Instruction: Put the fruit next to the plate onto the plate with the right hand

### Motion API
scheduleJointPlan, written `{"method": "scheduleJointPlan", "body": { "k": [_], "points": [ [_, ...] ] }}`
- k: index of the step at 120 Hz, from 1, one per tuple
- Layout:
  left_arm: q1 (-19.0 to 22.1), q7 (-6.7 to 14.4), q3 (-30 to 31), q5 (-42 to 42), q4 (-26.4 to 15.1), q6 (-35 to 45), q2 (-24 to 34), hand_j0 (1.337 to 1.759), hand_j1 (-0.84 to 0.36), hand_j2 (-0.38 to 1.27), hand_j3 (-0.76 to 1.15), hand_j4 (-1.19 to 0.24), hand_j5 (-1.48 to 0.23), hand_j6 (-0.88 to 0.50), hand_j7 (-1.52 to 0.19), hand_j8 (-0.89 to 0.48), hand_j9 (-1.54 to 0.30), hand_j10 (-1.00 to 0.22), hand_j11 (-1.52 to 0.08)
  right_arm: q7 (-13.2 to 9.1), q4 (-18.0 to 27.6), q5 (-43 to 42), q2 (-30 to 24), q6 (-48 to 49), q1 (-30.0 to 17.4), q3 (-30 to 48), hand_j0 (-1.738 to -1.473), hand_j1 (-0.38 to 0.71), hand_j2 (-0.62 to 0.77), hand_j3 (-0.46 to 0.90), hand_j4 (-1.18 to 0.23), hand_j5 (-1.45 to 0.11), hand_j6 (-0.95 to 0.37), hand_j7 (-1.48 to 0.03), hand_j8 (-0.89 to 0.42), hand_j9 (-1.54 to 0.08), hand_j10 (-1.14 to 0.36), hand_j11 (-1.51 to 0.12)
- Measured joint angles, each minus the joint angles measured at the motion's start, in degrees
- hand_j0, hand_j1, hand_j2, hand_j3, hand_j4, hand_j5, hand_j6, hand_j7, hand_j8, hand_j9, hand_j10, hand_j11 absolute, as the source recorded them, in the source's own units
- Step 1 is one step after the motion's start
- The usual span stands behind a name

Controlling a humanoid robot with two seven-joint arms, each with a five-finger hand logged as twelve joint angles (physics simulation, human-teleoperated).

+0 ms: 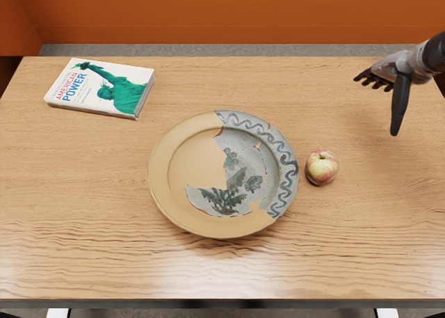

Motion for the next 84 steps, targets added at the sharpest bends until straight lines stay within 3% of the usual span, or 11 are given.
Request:
{"method": "scheduleJointPlan", "body": {
  "k": [28, 48, 71, 84],
  "points": [
    [0.0, 0.0, 0.0, 0.0, 0.0, 0.0, 0.0, 1.658, 0.34, 0.00, 0.00, -0.01, -0.01, -0.01, -0.01, -0.01, -0.01, -0.01, -0.01, -1.7, 0.3, 0.4, 2.4, 0.0, 1.8, -0.1, -1.658, -0.35, 0.00, 0.00, 0.00, 0.00, 0.00, 0.00, 0.00, 0.00, 0.00, 0.00],
    [0.0, 0.0, 0.0, 0.0, 0.0, 0.0, 0.0, 1.658, 0.34, 0.00, 0.00, -0.01, -0.01, -0.01, -0.01, -0.01, -0.01, -0.01, -0.01, -2.1, 3.3, 4.5, 3.5, 0.0, 3.7, 0.0, -1.658, -0.35, 0.00, 0.00, 0.00, 0.00, 0.00, 0.00, 0.00, 0.00, 0.00, 0.00],
    [0.0, 0.0, 0.0, 0.0, 0.0, 0.0, 0.0, 1.658, 0.34, 0.00, 0.00, -0.01, -0.01, -0.01, -0.01, -0.01, -0.01, -0.01, -0.01, -2.1, 15.3, 7.1, 2.1, -0.5, 2.7, 0.1, -1.658, -0.35, 0.00, 0.00, 0.00, 0.00, 0.00, 0.00, 0.00, 0.00, 0.00, 0.00],
    [0.0, 0.0, 0.0, 0.0, 0.0, 0.0, 0.0, 1.658, 0.34, 0.00, 0.00, -0.01, -0.01, -0.01, -0.01, -0.01, -0.01, -0.01, -0.01, -2.1, 24.8, 2.1, -0.8, -9.4, 1.8, 0.0, -1.658, -0.35, 0.00, 0.00, 0.00, 0.00, 0.00, 0.00, 0.00, 0.00, 0.00, 0.00]
  ]
}}
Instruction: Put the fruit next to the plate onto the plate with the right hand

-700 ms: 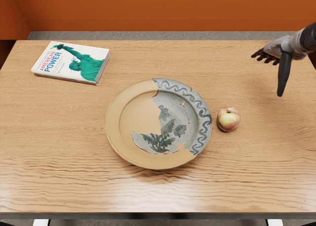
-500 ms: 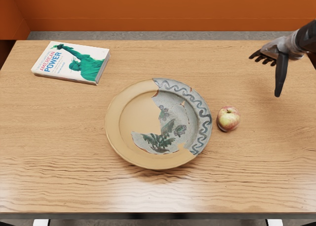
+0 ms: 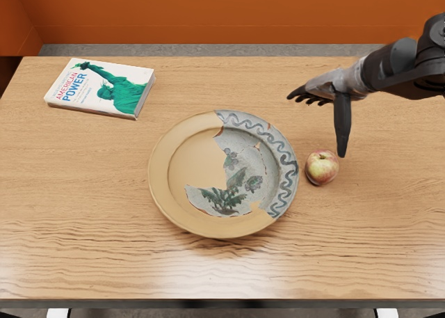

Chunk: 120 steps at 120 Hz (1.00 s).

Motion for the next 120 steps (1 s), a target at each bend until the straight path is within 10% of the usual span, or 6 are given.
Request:
{"method": "scheduleJointPlan", "body": {
  "k": [40, 120],
  "points": [
    [0.0, 0.0, 0.0, 0.0, 0.0, 0.0, 0.0, 1.658, 0.34, 0.00, 0.00, -0.01, -0.01, -0.01, -0.01, -0.01, -0.01, -0.01, -0.01, 0.0, 12.1, -10.5, -2.8, -21.2, -7.8, -0.4, -1.658, -0.35, 0.00, 0.00, 0.00, 0.00, 0.00, 0.00, 0.00, 0.00, 0.00, 0.00],
    [0.0, 0.0, 0.0, 0.0, 0.0, 0.0, 0.0, 1.658, 0.34, 0.00, 0.00, -0.01, -0.01, -0.01, -0.01, -0.01, -0.01, -0.01, -0.01, 0.0, 15.2, -21.2, -3.4, -30.1, -19.5, -0.4, -1.658, -0.35, 0.00, 0.00, 0.00, 0.00, -0.01, 0.00, -0.01, 0.00, 0.00, 0.00]
  ]
}}
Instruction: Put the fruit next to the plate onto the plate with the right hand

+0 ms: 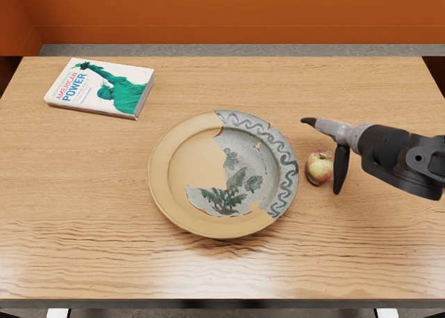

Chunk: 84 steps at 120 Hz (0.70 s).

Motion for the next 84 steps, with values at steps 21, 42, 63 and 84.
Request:
{"method": "scheduleJointPlan", "body": {
  "k": [21, 42, 63, 84],
  "points": [
    [0.0, 0.0, 0.0, 0.0, 0.0, 0.0, 0.0, 1.658, 0.34, 0.00, 0.00, -0.01, -0.01, -0.01, -0.01, -0.01, -0.01, -0.01, -0.01, 0.0, 0.4, -4.2, 1.0, -4.0, -2.1, 0.0, -1.658, -0.34, 0.00, 0.00, -0.01, -0.01, -0.01, -0.01, -0.01, -0.01, -0.01, -0.01],
    [0.0, 0.0, 0.0, 0.0, 0.0, 0.0, 0.0, 1.658, 0.34, 0.00, 0.00, -0.01, -0.01, -0.01, -0.01, -0.01, -0.01, -0.01, -0.01, 0.0, 2.0, -6.0, 1.5, -6.1, -3.4, 0.1, -1.658, -0.34, 0.00, 0.00, -0.01, -0.01, -0.01, -0.01, -0.01, -0.01, -0.01, -0.01],
    [0.0, 0.0, 0.0, 0.0, 0.0, 0.0, 0.0, 1.658, 0.34, 0.00, 0.00, -0.01, -0.01, -0.01, -0.01, -0.01, -0.01, -0.01, -0.01, 0.0, 4.1, -7.1, 0.2, -7.9, -4.7, 0.0, -1.658, -0.34, 0.00, 0.00, -0.01, -0.01, -0.01, -0.01, -0.01, -0.01, -0.01, -0.01],
    [0.0, 0.0, 0.0, 0.0, 0.0, 0.0, 0.0, 1.658, 0.34, 0.00, 0.00, -0.01, -0.01, -0.01, -0.01, -0.01, -0.01, -0.01, -0.01, 0.0, 4.6, -7.8, -0.9, -8.9, -5.5, -0.1, -1.658, -0.27, -0.01, 0.00, -0.07, -0.09, -0.07, -0.09, -0.07, -0.09, -0.07, -0.09]
  ]
}}
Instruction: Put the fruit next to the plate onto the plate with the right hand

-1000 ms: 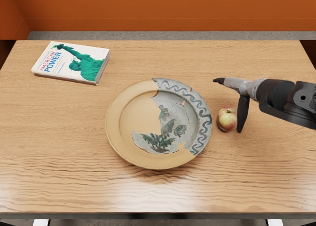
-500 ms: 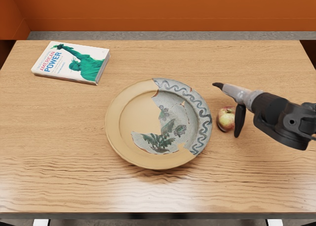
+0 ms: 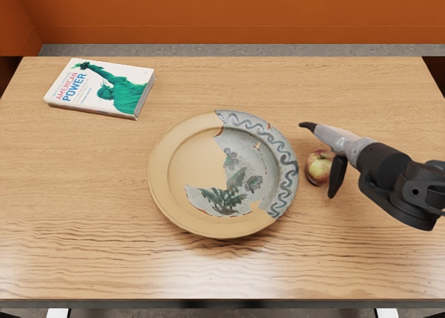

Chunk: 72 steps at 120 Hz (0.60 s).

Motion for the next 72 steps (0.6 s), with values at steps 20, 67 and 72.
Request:
{"method": "scheduleJointPlan", "body": {
  "k": [20, 67, 72],
  "points": [
    [0.0, 0.0, 0.0, 0.0, 0.0, 0.0, 0.0, 1.658, 0.34, 0.00, 0.00, -0.01, -0.01, -0.01, -0.01, -0.01, -0.01, -0.01, -0.01, 0.0, -0.6, -1.1, -0.1, -0.2, -0.4, 0.0, -1.658, -0.22, -0.02, 0.00, -0.12, -0.15, -0.12, -0.15, -0.12, -0.15, -0.12, -0.15],
    [0.0, 0.0, 0.0, 0.0, 0.0, 0.0, 0.0, 1.658, 0.34, 0.00, 0.00, -0.01, -0.01, -0.01, -0.01, -0.01, -0.01, -0.01, -0.01, 0.0, -2.2, -3.8, 1.0, 0.1, -1.1, -0.3, -1.658, -0.18, -0.03, 0.00, -0.15, -0.19, -0.15, -0.19, -0.15, -0.19, -0.15, -0.19],
    [0.0, 0.0, 0.0, 0.0, 0.0, 0.0, 0.0, 1.658, 0.34, 0.00, 0.00, -0.01, -0.01, -0.01, -0.01, -0.01, -0.01, -0.01, -0.01, 0.0, -2.2, -4.1, 1.1, 0.1, -1.3, -0.3, -1.658, -0.18, -0.03, 0.00, -0.15, -0.19, -0.15, -0.19, -0.15, -0.19, -0.15, -0.19]
  ]
}}
